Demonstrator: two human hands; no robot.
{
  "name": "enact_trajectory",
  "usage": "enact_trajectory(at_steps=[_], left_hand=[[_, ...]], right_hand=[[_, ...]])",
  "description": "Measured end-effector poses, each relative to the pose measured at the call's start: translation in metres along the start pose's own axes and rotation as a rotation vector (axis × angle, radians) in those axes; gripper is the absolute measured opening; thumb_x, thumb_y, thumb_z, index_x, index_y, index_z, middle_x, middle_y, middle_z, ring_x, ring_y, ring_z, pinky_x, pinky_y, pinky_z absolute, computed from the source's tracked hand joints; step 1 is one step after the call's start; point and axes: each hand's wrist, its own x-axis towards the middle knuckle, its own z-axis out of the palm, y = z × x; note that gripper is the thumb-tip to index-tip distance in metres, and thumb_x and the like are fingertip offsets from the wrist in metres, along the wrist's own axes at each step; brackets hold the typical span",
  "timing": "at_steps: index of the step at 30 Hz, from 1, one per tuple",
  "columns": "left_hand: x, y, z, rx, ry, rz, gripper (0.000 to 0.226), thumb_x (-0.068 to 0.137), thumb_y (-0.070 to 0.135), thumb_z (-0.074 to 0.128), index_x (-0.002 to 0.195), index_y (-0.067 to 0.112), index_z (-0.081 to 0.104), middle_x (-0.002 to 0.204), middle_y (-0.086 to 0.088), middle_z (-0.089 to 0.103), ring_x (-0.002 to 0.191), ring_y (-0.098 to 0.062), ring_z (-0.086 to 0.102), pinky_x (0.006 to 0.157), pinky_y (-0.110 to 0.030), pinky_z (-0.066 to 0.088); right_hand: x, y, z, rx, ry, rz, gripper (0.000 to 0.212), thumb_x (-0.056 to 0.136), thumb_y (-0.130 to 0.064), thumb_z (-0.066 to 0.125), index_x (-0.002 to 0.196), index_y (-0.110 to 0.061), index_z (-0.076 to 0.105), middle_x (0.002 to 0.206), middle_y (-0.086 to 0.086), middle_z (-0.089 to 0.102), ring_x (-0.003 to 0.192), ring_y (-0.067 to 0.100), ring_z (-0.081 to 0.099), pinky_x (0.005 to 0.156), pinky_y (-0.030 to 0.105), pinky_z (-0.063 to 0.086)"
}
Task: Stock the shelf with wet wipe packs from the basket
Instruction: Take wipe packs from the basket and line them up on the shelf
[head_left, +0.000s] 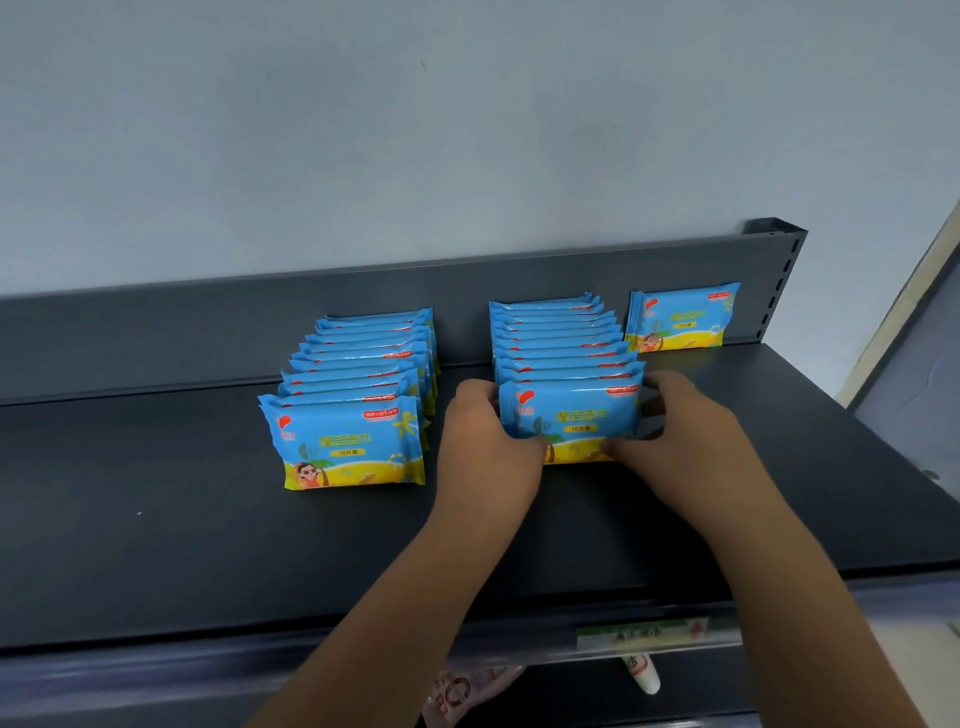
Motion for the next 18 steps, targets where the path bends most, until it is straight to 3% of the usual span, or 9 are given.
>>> enact_trajectory(at_steps=[5,9,12,14,16,18], left_hand=[[0.000,0.000,-0.002,0.033,0.021,0.006,0.070,0.079,0.020,0.085,0.137,0.024,0.046,0.130,0.010,0.054,0.113,-0.003,0.057,0.083,-0.016,0.045],[-0.011,0.019,-0.012,0.165,-0.026,0.101,0.096,0.090,0.036,0.076,0.163,0.023,0.014,0.160,0.010,0.031,0.144,-0.005,0.033,0.104,-0.015,0.026],[-0.021,0.032,-0.020,0.258,-0.017,0.230,0.092,0.095,0.037,0.070,0.163,0.021,0.011,0.160,0.013,0.026,0.123,0.018,0.018,0.092,0.008,0.015],[-0.025,0.037,-0.025,0.291,0.027,0.306,0.082,0.096,0.036,0.068,0.161,0.020,0.021,0.151,0.016,0.032,0.118,0.020,0.021,0.086,0.013,0.013],[-0.029,0.041,-0.031,0.332,0.081,0.346,0.075,0.096,0.039,0.067,0.158,0.021,0.030,0.156,0.011,0.036,0.137,0.005,0.027,0.103,0.001,0.015],[-0.030,0.043,-0.038,0.373,0.104,0.381,0.068,0.095,0.041,0.066,0.154,0.020,0.038,0.157,0.005,0.041,0.145,-0.008,0.033,0.117,-0.020,0.026]], right_hand=[[0.000,-0.002,0.000,0.003,0.016,-0.017,0.075,0.078,-0.030,0.085,0.143,-0.023,0.048,0.134,0.000,0.059,0.117,0.018,0.057,0.088,0.031,0.044],[-0.002,-0.002,0.003,0.023,0.066,-0.070,0.064,0.083,-0.035,0.080,0.139,-0.025,0.050,0.134,-0.004,0.057,0.110,0.006,0.049,0.087,0.027,0.037],[-0.003,-0.003,0.003,-0.001,0.139,-0.105,0.065,0.088,-0.037,0.075,0.145,-0.023,0.047,0.141,-0.003,0.053,0.125,0.014,0.050,0.089,0.028,0.037],[-0.005,-0.006,0.004,-0.017,0.247,-0.142,0.062,0.091,-0.036,0.071,0.146,-0.022,0.046,0.143,-0.003,0.053,0.130,0.018,0.050,0.090,0.029,0.038],[-0.008,-0.011,0.005,-0.014,0.377,-0.189,0.053,0.094,-0.032,0.068,0.143,-0.021,0.051,0.140,-0.002,0.056,0.128,0.018,0.052,0.090,0.028,0.039],[-0.011,-0.018,0.006,0.032,0.465,-0.255,0.043,0.096,-0.028,0.065,0.138,-0.019,0.056,0.136,-0.001,0.059,0.126,0.016,0.054,0.092,0.023,0.040]])
